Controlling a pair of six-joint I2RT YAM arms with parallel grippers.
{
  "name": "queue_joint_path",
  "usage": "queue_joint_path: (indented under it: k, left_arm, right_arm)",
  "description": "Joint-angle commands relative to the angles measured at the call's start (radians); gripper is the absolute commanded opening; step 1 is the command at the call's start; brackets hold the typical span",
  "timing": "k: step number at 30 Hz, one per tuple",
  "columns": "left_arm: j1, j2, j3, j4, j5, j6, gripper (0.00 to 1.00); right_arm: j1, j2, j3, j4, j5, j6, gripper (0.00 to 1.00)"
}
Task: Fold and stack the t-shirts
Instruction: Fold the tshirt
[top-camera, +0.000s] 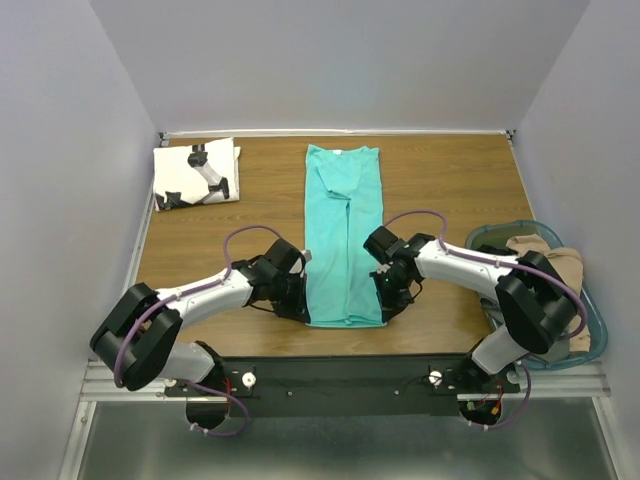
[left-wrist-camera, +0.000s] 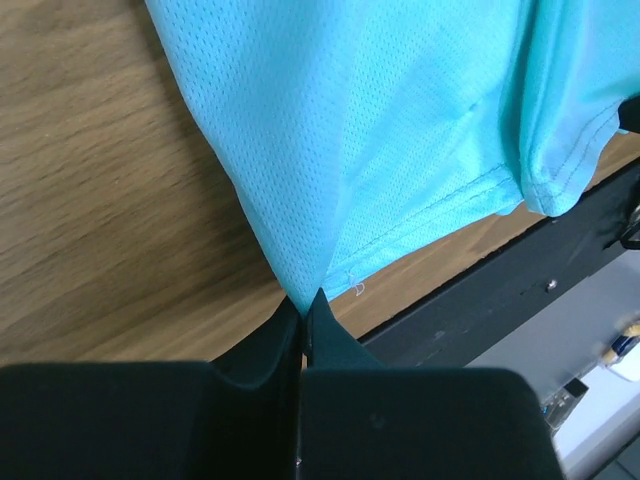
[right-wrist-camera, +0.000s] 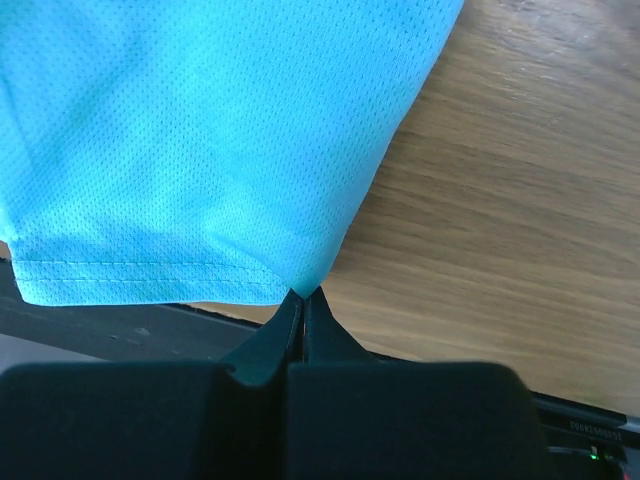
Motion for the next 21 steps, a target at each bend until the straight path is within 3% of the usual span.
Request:
queue_joint_path:
  k: [1, 8, 21]
  left_arm:
    - [-0.004, -0.042, 0.052, -0.05, -0.048, -0.01, 0.05]
    - [-0.004, -0.008, 0.154, -0.105, -0.08, 0.025, 0.0]
    - [0.026, 0.073, 0.318, -0.202, -0.18, 0.087, 0.0]
  right_arm:
    - [0.006, -0.032, 0.045, -0.078, 0.059, 0.016, 0.0]
    - [0.006, -0.017, 0.126, -0.123, 0.102, 0.019, 0.0]
    - [0.005, 0.06, 0.307, -0.212, 0.263, 0.012, 0.0]
